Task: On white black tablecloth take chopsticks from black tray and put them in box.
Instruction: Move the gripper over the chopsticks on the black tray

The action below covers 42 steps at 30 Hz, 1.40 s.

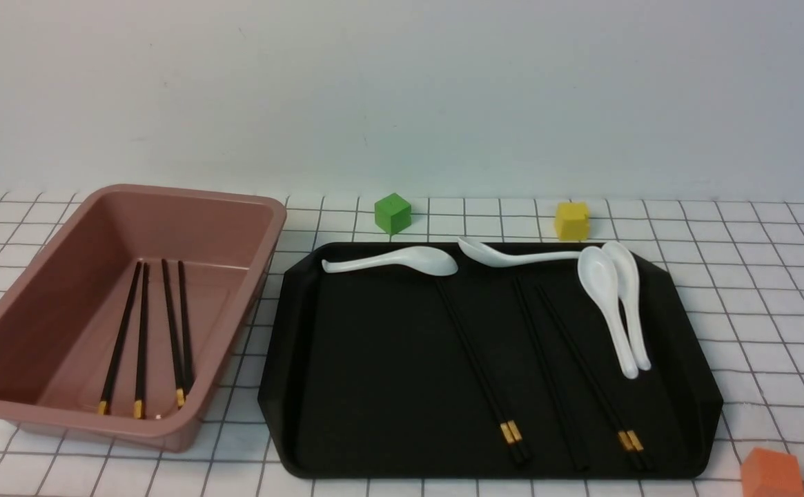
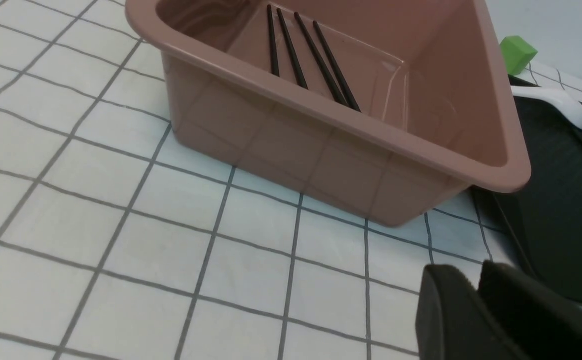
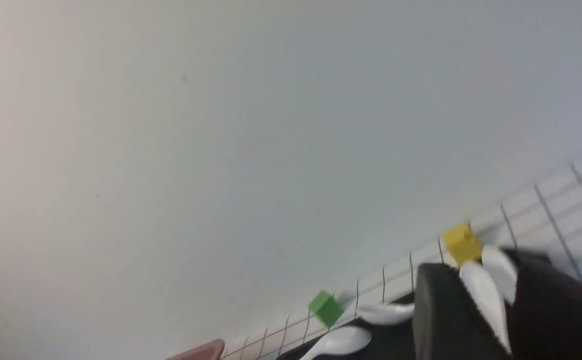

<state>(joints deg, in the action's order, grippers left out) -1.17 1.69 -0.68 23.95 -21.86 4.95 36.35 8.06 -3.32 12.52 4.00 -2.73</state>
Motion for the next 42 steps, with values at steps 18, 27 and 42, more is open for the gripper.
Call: {"op": "replay_joint_targets", "data": {"k": [18,27,42], "left_arm": [[0,0,0,125,0,0,0],[0,0,0,132,0,0,0],[0,0,0,148,0,0,0]], "right_arm": [[517,4105,-455,2662,6414,24,2958],[-493,3533,-2053,4319,8355,80,2164],[-3891,3529,-2952,6573,10999,366,-883]]}}
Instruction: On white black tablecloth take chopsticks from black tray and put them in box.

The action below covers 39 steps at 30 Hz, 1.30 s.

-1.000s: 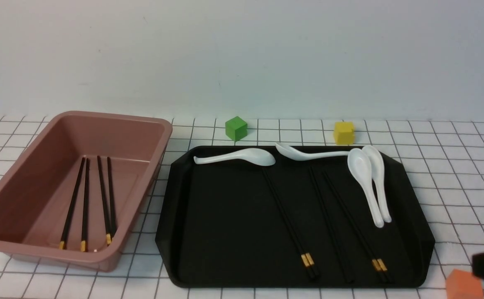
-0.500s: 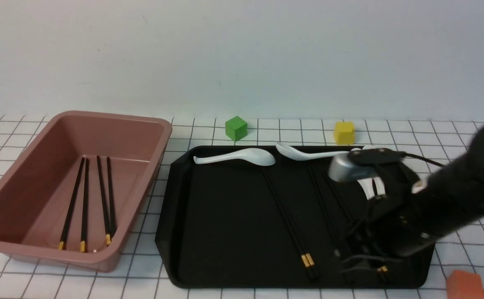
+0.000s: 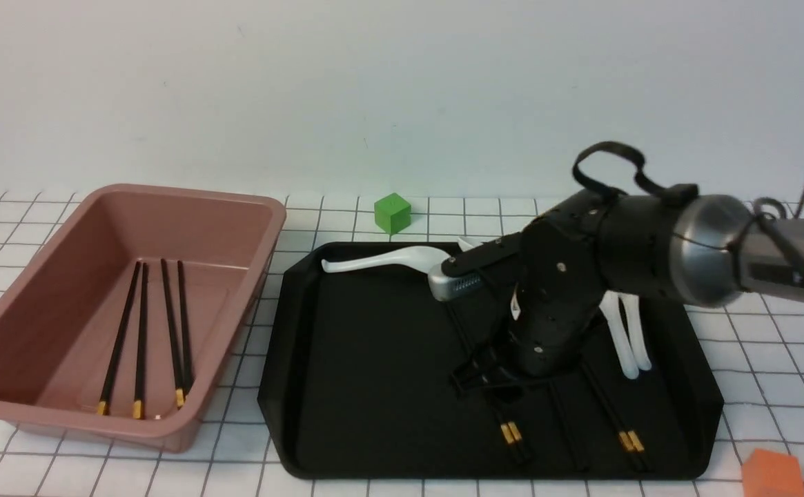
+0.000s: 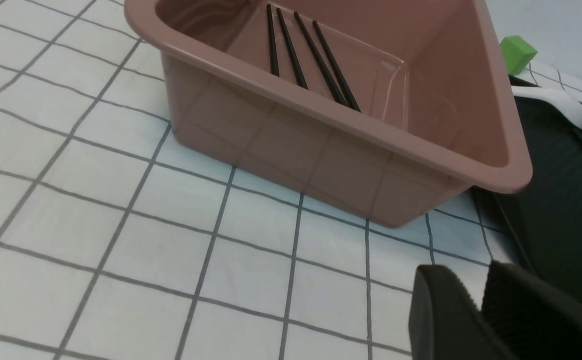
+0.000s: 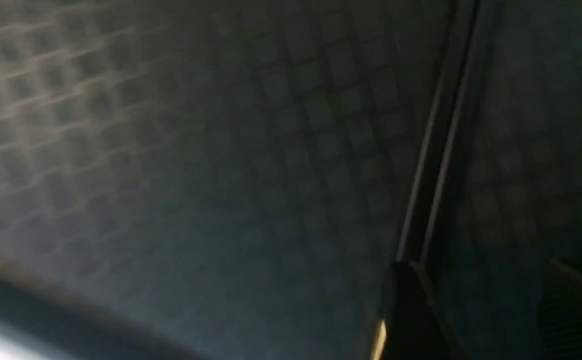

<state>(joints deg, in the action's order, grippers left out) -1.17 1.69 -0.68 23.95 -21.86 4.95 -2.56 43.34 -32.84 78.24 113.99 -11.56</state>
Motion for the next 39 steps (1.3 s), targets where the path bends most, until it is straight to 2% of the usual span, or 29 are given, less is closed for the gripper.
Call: {"op": "replay_joint_targets", "data": {"k": [5,8,13,19,22,25,27,28,31,36,39], "left_arm": [[0,0,0,154,0,0,0],[0,0,0,158,-5,0,0],[0,0,0,166,-5,0,0],[0,0,0,166,-5,0,0],[0,0,0,166,-5,0,0],[0,0,0,167,-5,0,0],[0,0,0,169,-5,0,0],[0,0,0,170,-5,0,0],[0,0,0,174,-5,0,0],[0,0,0,174,-5,0,0],[0,0,0,174,-5,0,0]], "right_arm": [[1,20,0,173,360,363,-51],[36,73,0,220,408,321,-90],[78,193,-18,263,420,127,-106],[123,874,-10,279,212,138,-43],[593,1449,-10,427,-217,138,163],[1329,1408,-22,753,-675,138,481],[2008,988,-104,1094,-847,138,920],[2071,934,-116,1158,-859,138,963],[3223,-61,-448,1670,-640,138,1627],[4398,-1161,-1080,2462,248,138,2408],[4847,-1792,-1438,2998,1036,171,2908]]}}
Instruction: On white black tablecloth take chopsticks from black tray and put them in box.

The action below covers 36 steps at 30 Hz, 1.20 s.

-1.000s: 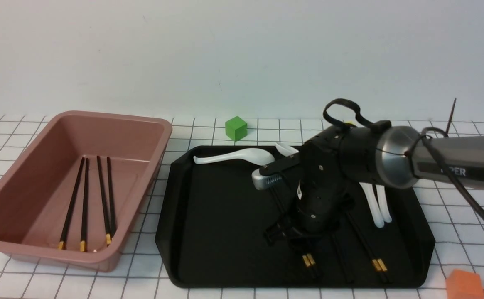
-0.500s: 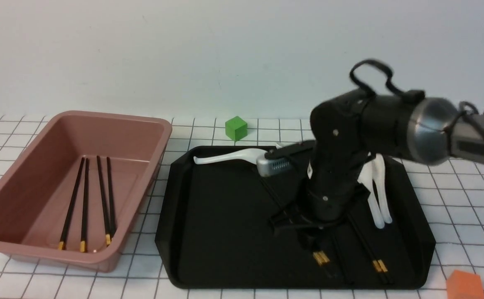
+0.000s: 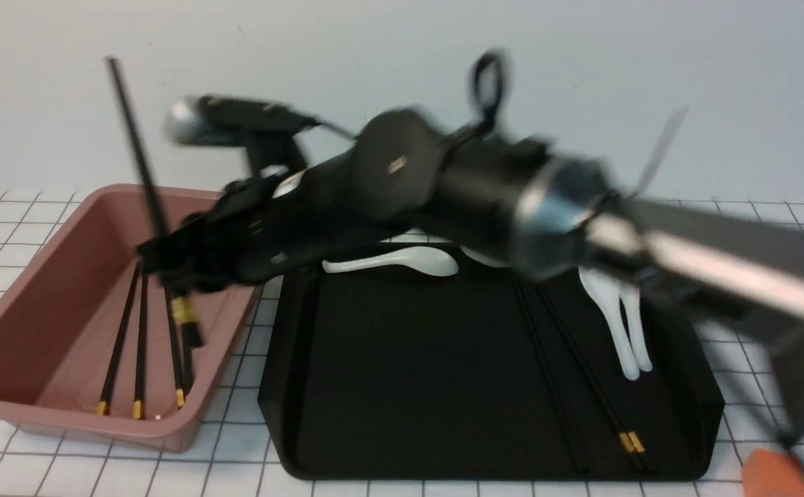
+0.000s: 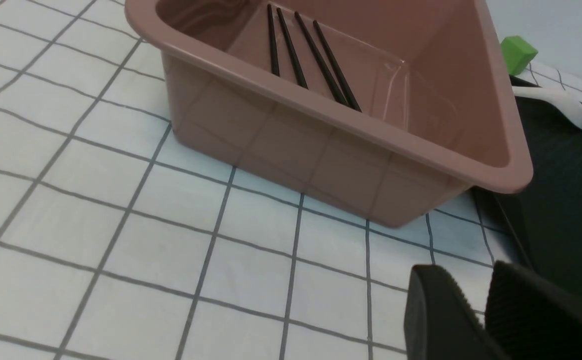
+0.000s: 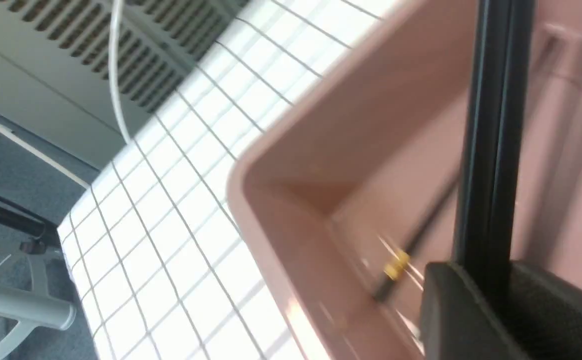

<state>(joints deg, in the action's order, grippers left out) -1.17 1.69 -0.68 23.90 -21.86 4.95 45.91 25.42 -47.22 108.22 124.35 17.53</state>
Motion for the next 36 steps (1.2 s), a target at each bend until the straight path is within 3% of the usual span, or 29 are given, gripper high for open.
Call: {"op": "replay_joint_targets", "data": {"k": [6,8,12,14,16,19,23,25,30,34,36], "left_arm": [[0,0,0,174,0,0,0],[0,0,0,174,0,0,0],[0,0,0,174,0,0,0],[0,0,0,174,0,0,0],[0,0,0,174,0,0,0],[0,0,0,174,0,0,0],[5,0,0,174,0,0,0],[5,0,0,174,0,0,0],[5,0,0,174,0,0,0],[5,0,0,176,0,0,0],[5,0,0,179,0,0,0]], "right_arm": [[142,-254,-170,560,922,314,260],[100,32,-98,578,969,324,265],[-14,1167,126,591,743,246,265],[-318,2246,347,591,224,104,357],[-647,2886,503,599,-275,24,398],[-1322,4093,831,644,-1202,-13,410],[-2063,4493,1178,365,-2428,-13,183],[-2352,4513,1269,116,-2910,-12,15],[-3091,4233,1574,-1959,-5057,-10,-362],[-3375,2646,1588,-4063,-6631,-8,-367],[-3392,968,1588,-5677,-7731,-6,-408]]}}
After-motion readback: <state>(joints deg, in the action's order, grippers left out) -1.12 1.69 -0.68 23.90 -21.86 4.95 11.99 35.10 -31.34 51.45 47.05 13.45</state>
